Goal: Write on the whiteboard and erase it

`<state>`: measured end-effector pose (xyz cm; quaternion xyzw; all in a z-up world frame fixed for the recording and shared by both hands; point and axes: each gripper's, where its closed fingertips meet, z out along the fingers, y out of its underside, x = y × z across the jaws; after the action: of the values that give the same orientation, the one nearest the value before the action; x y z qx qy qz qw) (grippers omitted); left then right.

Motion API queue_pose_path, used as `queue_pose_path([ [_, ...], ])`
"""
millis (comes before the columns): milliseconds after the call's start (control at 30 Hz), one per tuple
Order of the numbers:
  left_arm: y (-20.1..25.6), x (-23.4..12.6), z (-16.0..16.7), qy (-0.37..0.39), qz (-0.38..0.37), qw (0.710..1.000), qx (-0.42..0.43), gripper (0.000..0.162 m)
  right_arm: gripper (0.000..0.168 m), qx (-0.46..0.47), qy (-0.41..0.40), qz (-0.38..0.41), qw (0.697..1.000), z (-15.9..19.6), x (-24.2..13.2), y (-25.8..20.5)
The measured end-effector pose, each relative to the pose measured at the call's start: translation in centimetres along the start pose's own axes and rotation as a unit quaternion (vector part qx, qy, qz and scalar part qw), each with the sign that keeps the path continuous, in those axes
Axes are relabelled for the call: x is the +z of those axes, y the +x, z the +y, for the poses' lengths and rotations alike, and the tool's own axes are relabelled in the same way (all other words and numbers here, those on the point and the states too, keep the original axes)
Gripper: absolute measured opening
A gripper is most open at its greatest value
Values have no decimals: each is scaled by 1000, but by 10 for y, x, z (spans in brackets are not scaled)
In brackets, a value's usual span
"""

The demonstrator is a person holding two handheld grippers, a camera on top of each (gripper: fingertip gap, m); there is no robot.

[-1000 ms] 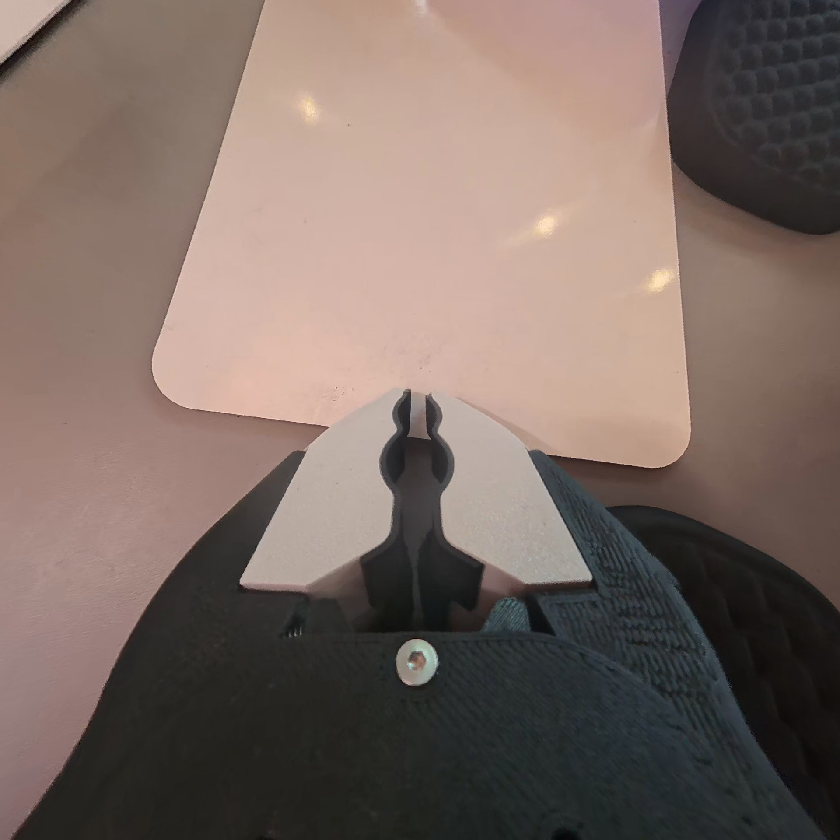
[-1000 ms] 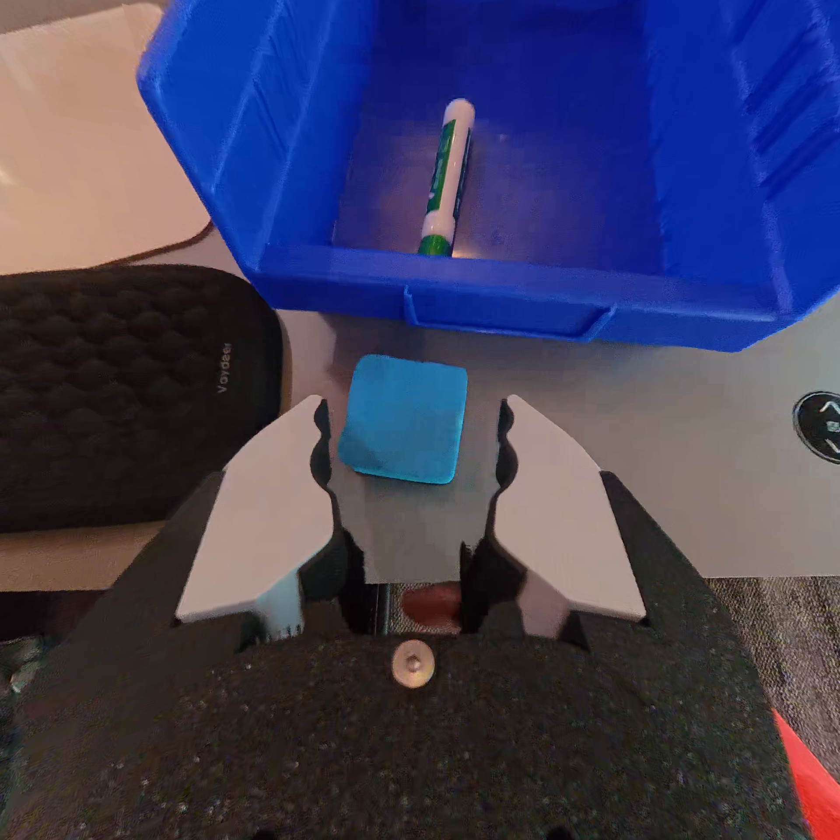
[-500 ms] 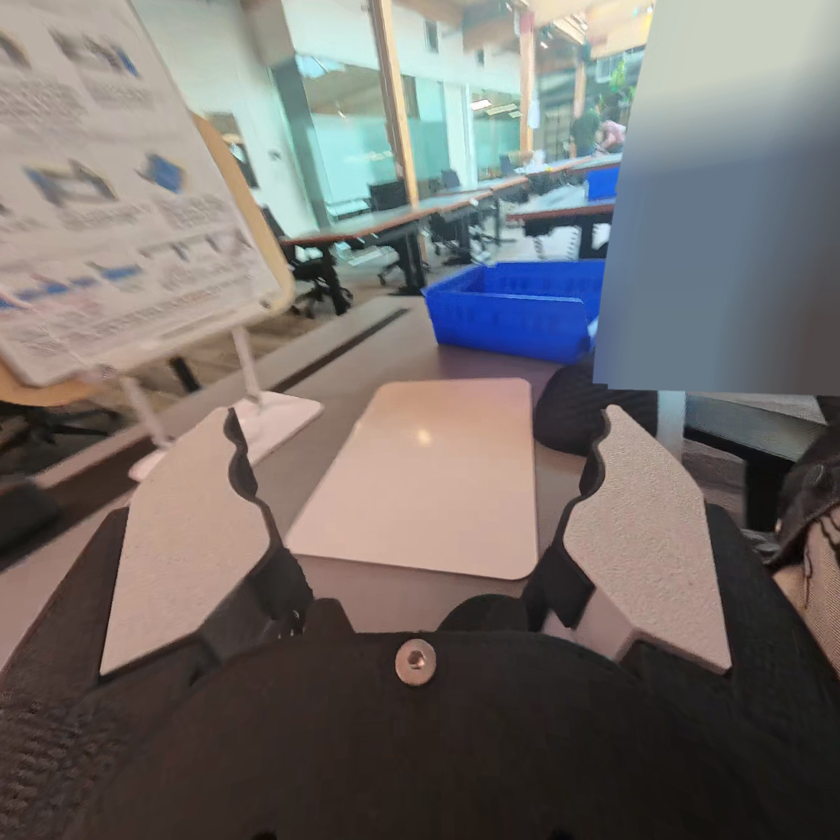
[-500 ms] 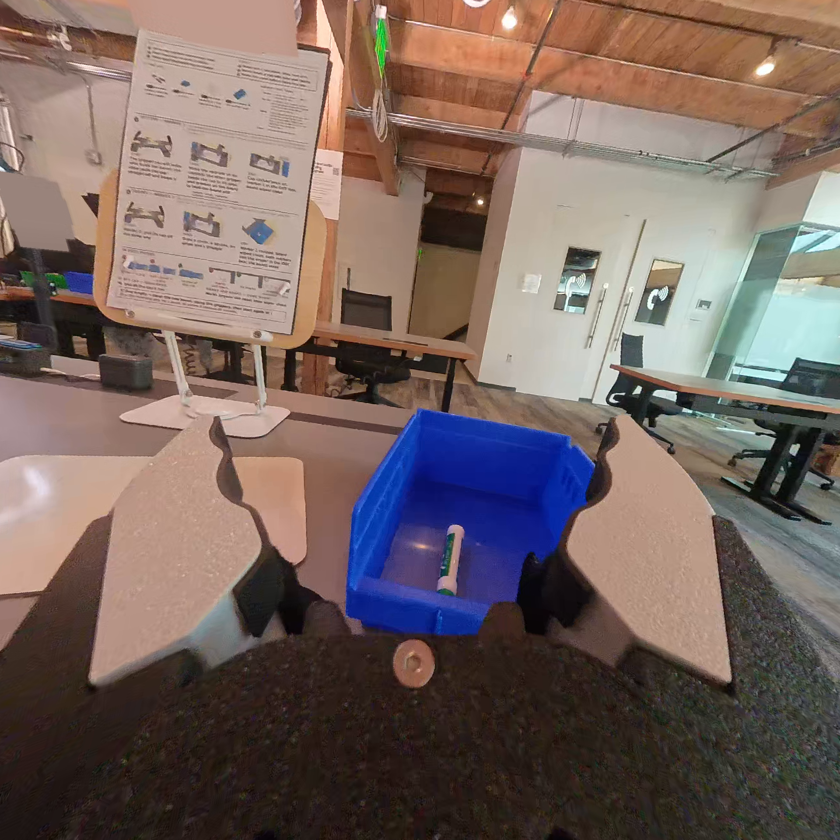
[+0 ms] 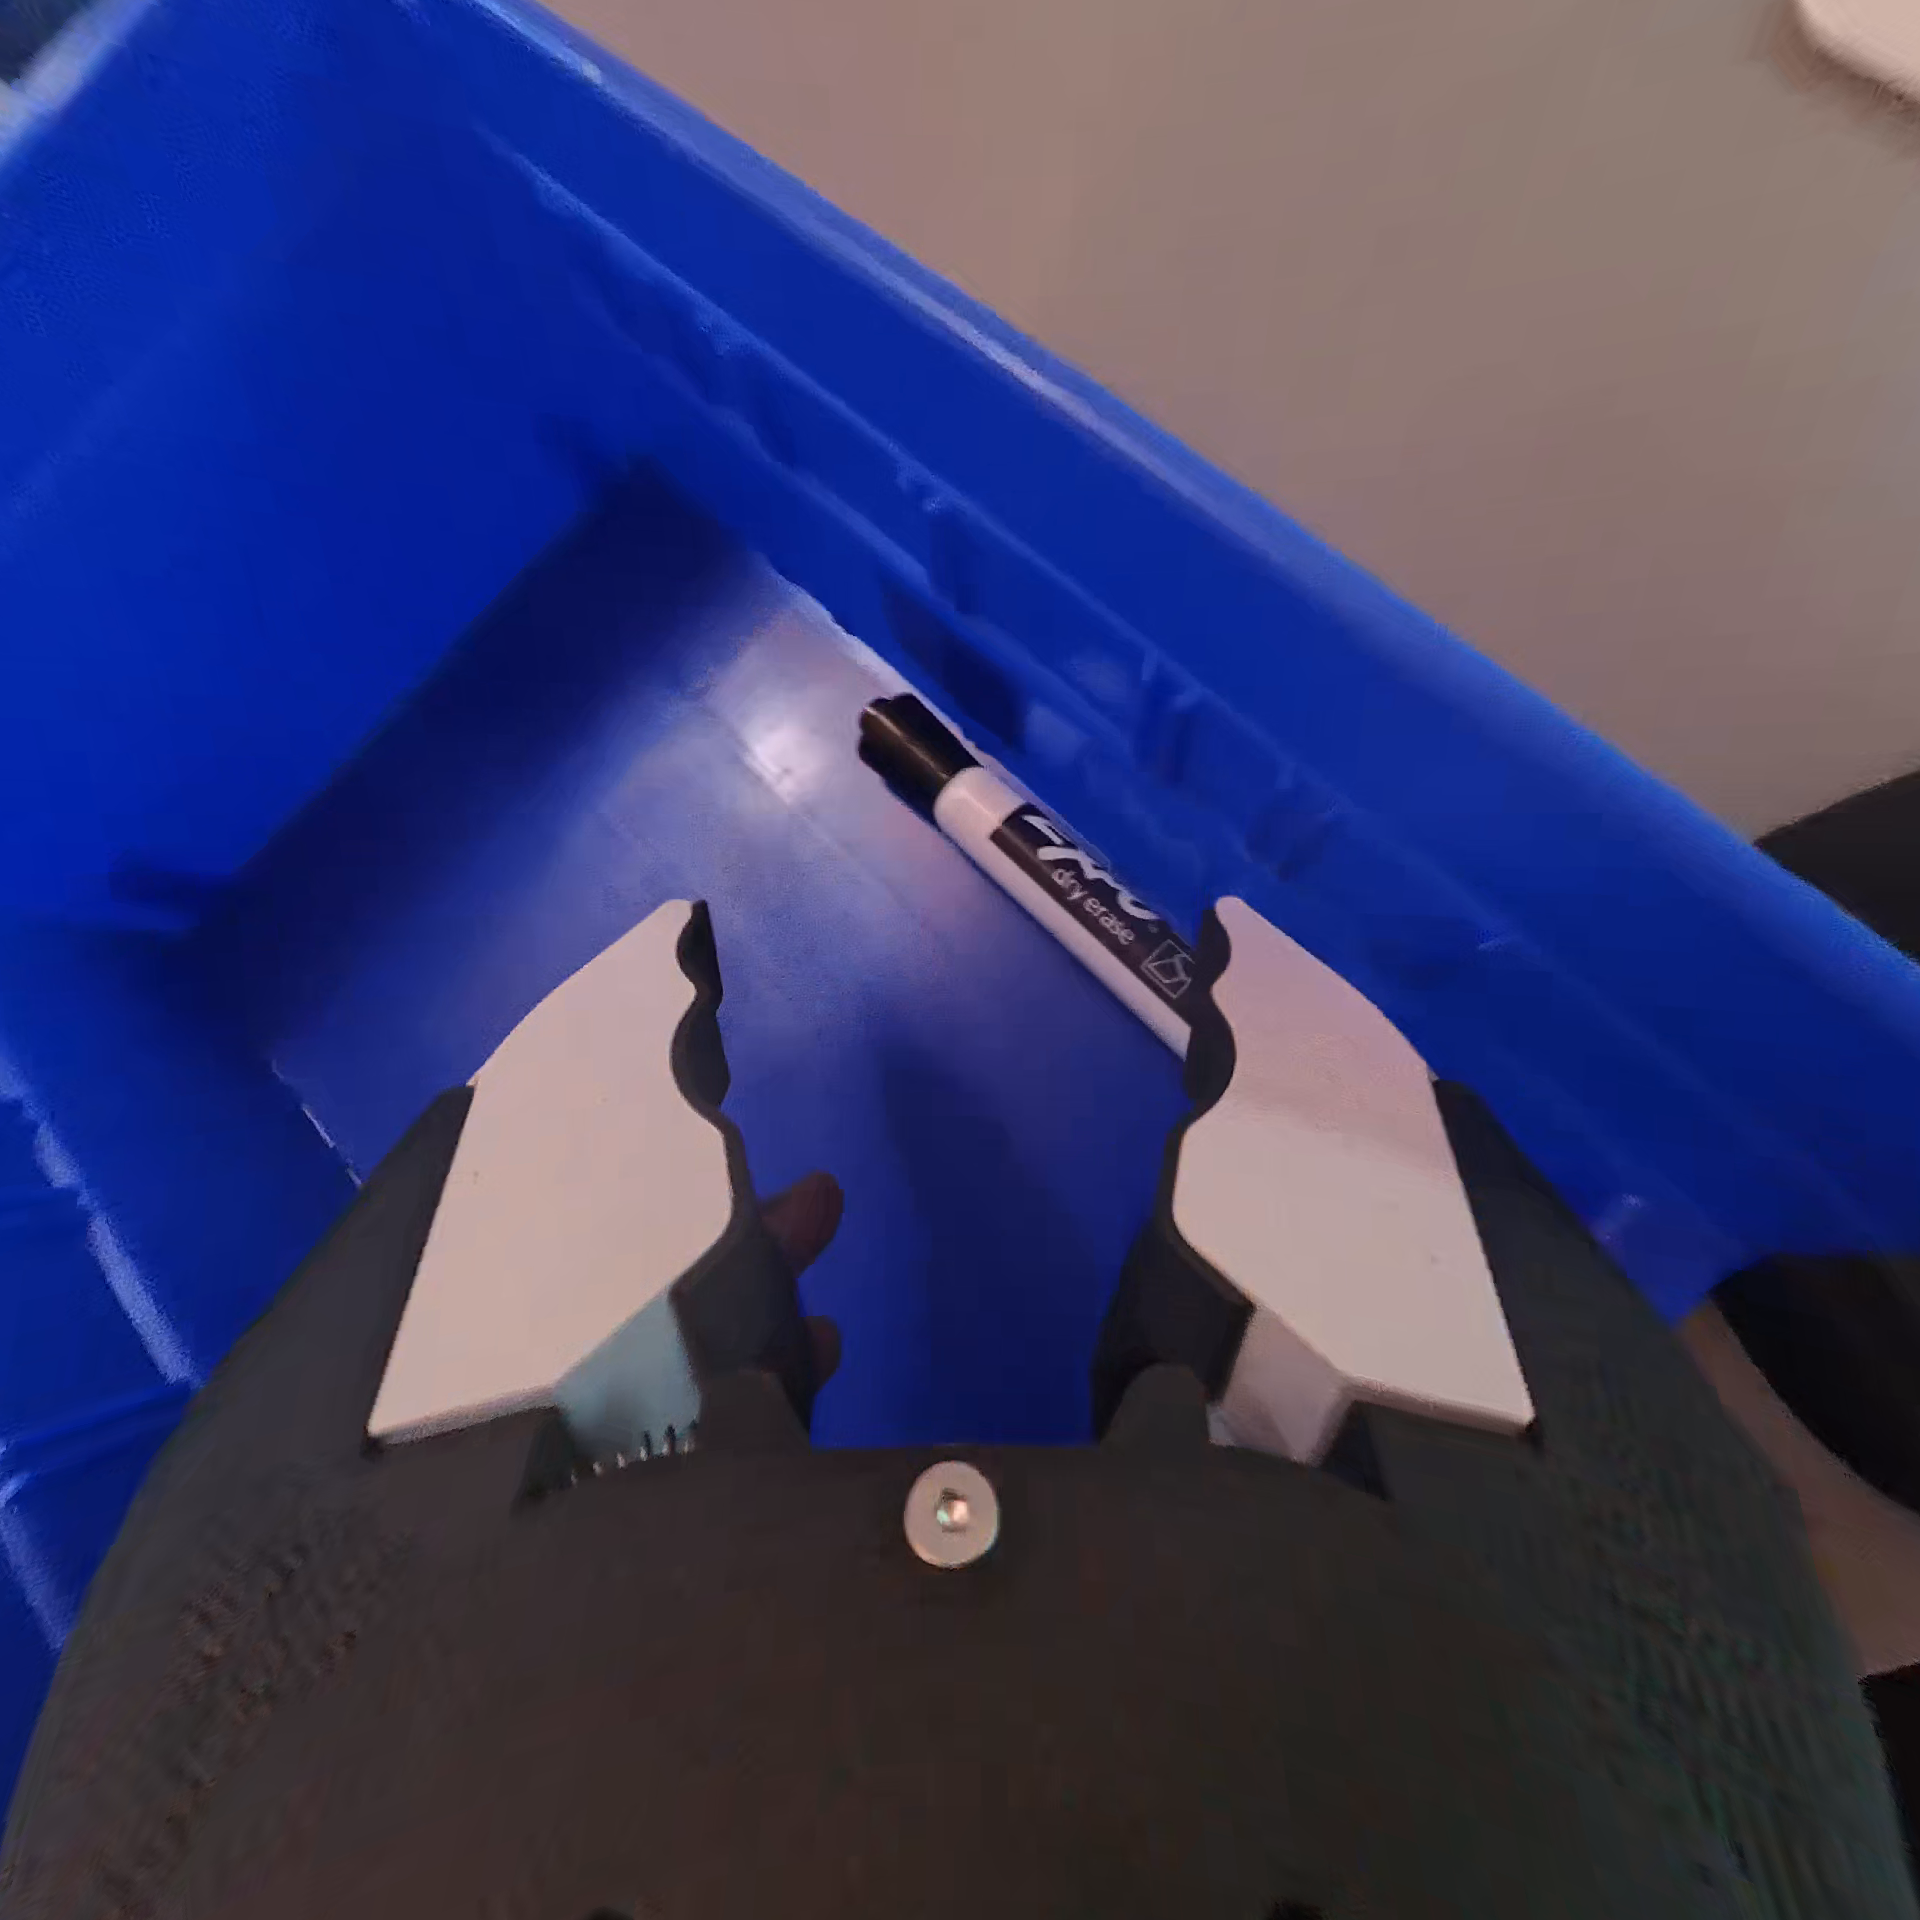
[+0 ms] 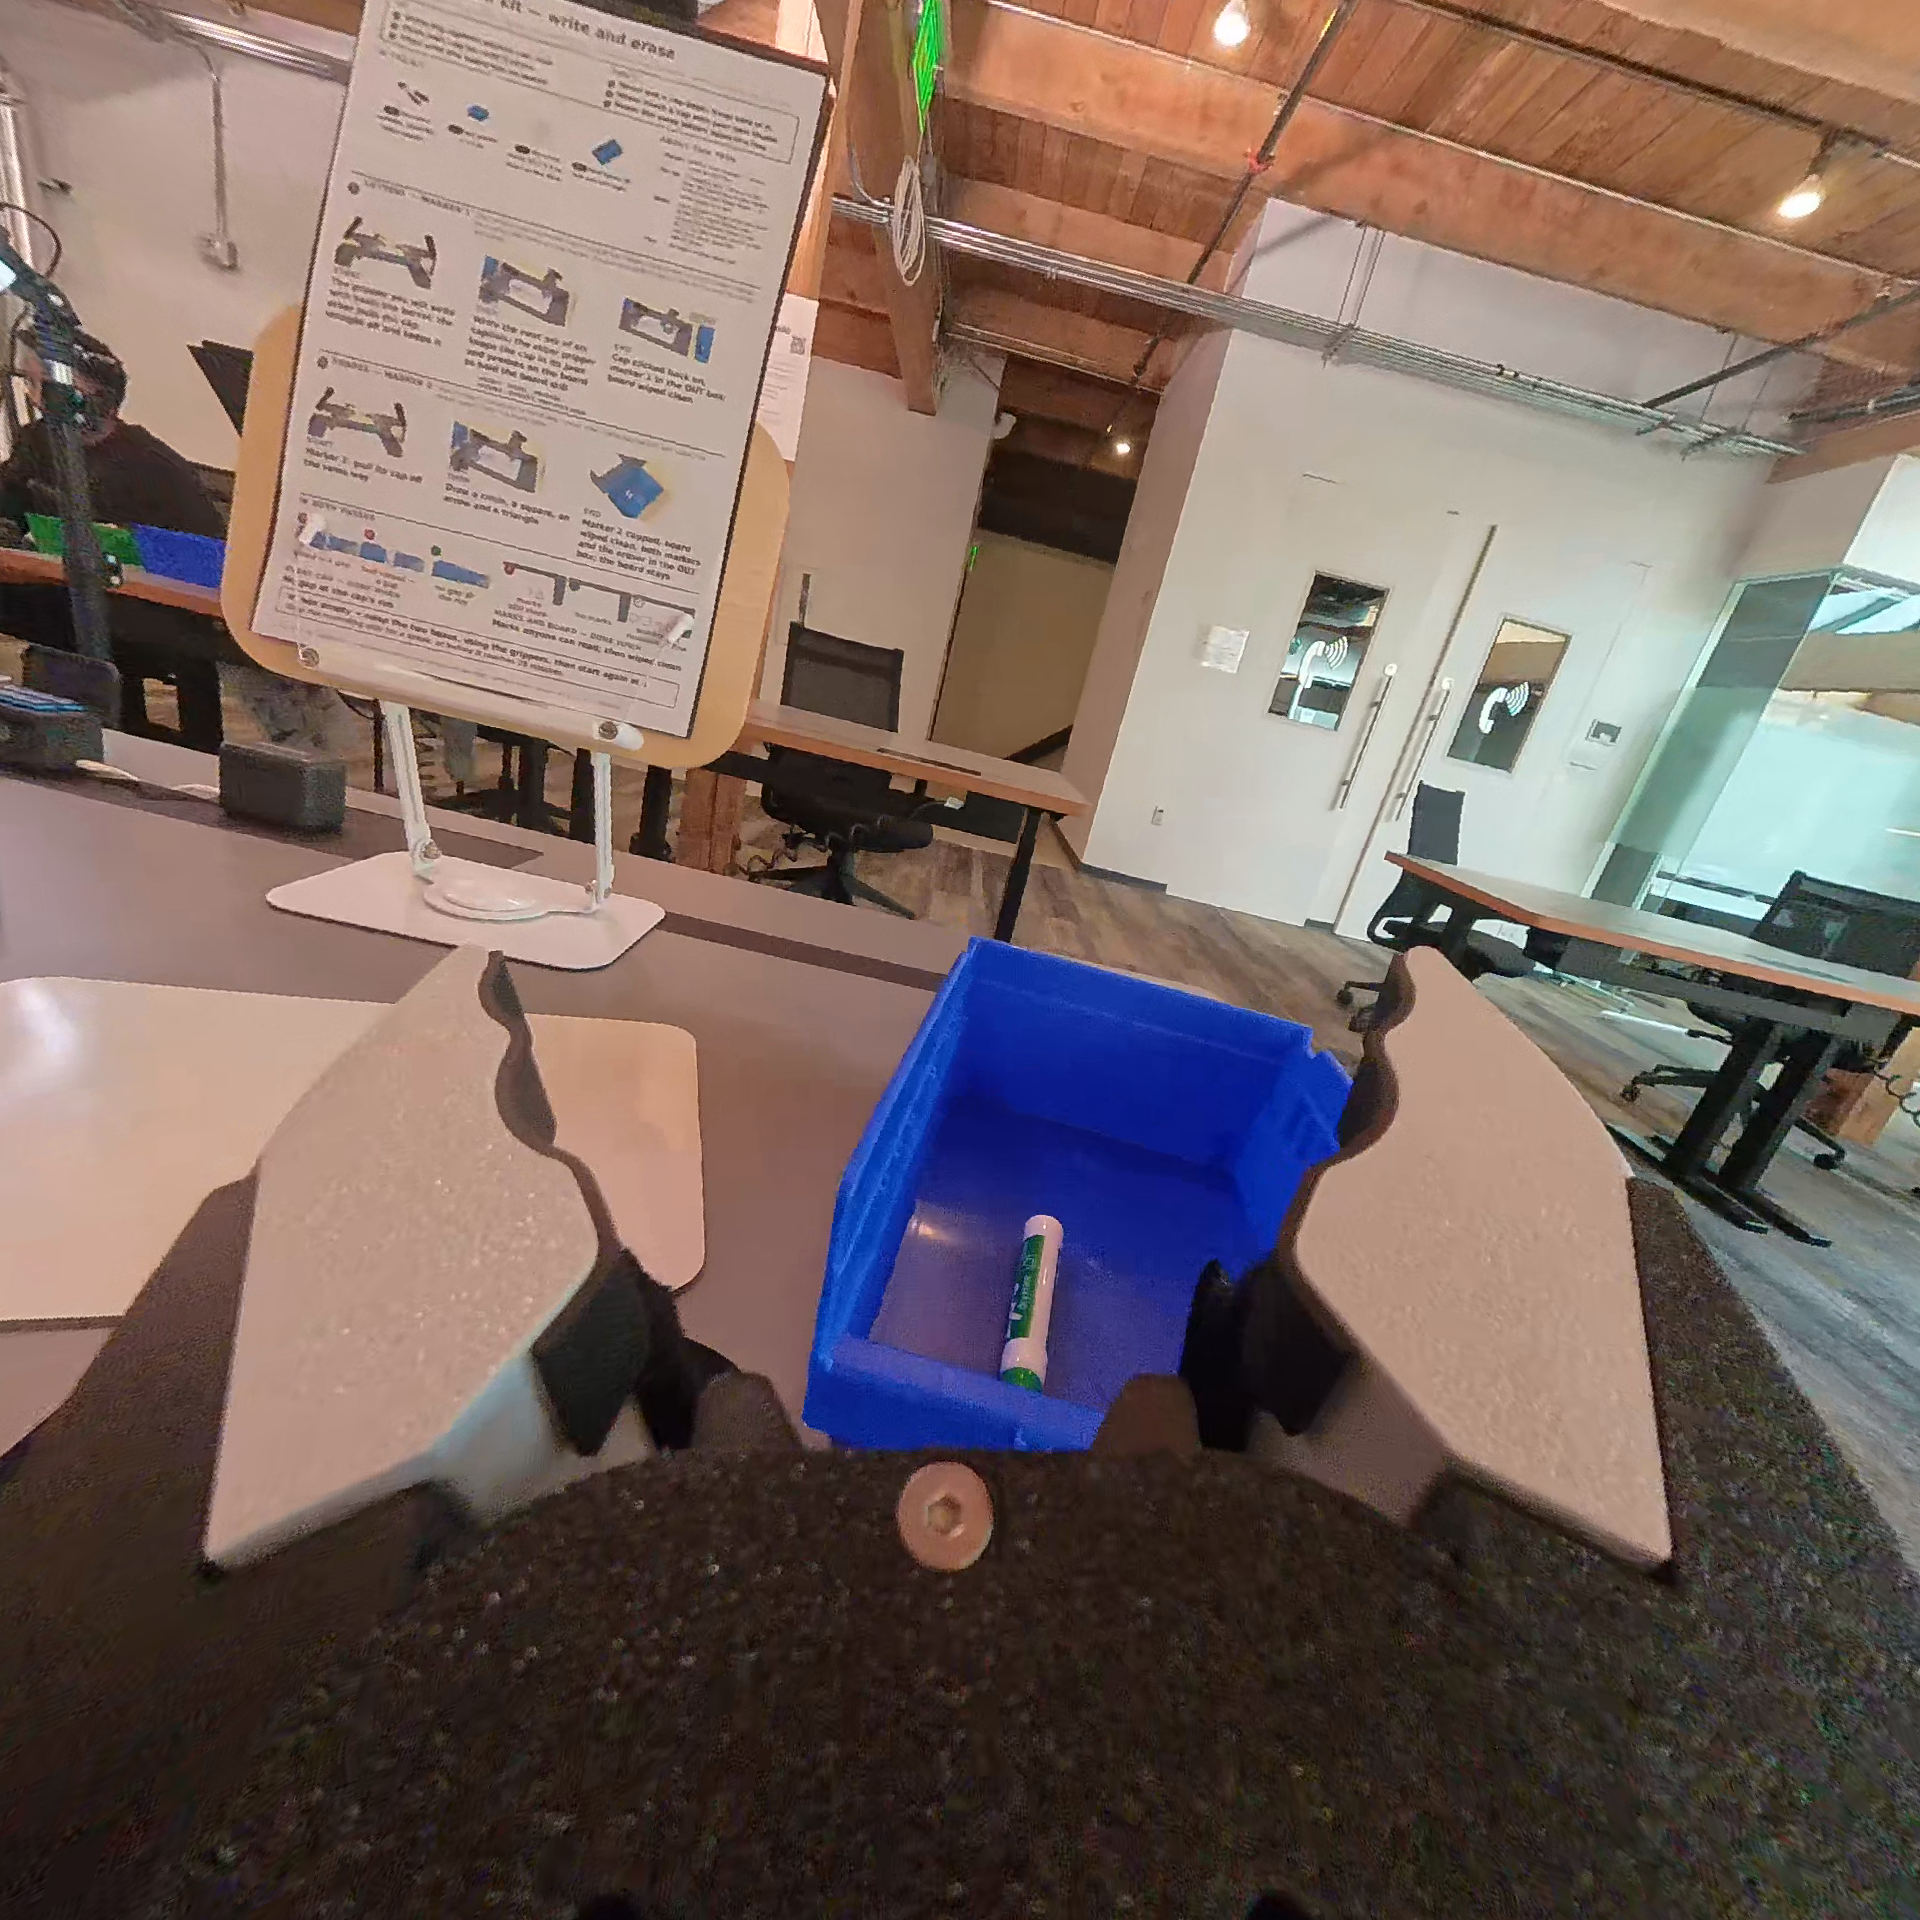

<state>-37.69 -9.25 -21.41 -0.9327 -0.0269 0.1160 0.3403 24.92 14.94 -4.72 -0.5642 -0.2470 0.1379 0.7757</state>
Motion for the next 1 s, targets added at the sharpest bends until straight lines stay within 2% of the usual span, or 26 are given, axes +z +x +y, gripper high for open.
queue_pose_path([
  [100, 6, 11, 8, -43, 13, 999, 10, 86, 147, -6, -5, 7, 1000, 3, -1, 3],
  [167, 7, 17, 24, -98, 9, 995, 21, 82, 146, -4, -8, 8, 1000, 6, 0, 4],
  [267, -3, 16, 25, -103, -17, 994, 21, 55, 146, -3, -19, 3, 1000, 14, 2, 1],
  [333, -17, 14, 36, -127, -57, 989, 41, 20, 146, -9, -31, 1, 999, 20, 2, -1],
  [433, -43, 11, 43, -120, -122, 983, 66, 18, 146, -18, -44, -4, 999, 25, 4, -4],
  [533, -55, 2, 39, -68, -130, 987, 60, 18, 142, -2, -26, -25, 999, 21, 8, -15],
  [633, -52, -29, -2, 67, -126, 987, 79, 18, 126, 2, 8, -86, 996, 6, 21, -49],
  [700, -34, -53, -32, 121, -101, 982, 99, 18, 112, -22, 19, -161, 986, -5, 34, -93],
  [767, -11, -75, -63, 152, -102, 966, 182, 18, 100, -65, 21, -272, 960, -17, 45, -155],
  [833, 17, -89, -92, 167, -114, 938, 283, 17, 88, -117, 42, -367, 922, -31, 52, -221],
  [900, 49, -94, -116, 174, -142, 892, 392, 17, 74, -156, 71, -446, 879, -45, 56, -283],
  [1000, 96, -86, -137, 159, -189, 808, 535, 18, 69, -182, 81, -525, 827, -55, 64, -351],
])
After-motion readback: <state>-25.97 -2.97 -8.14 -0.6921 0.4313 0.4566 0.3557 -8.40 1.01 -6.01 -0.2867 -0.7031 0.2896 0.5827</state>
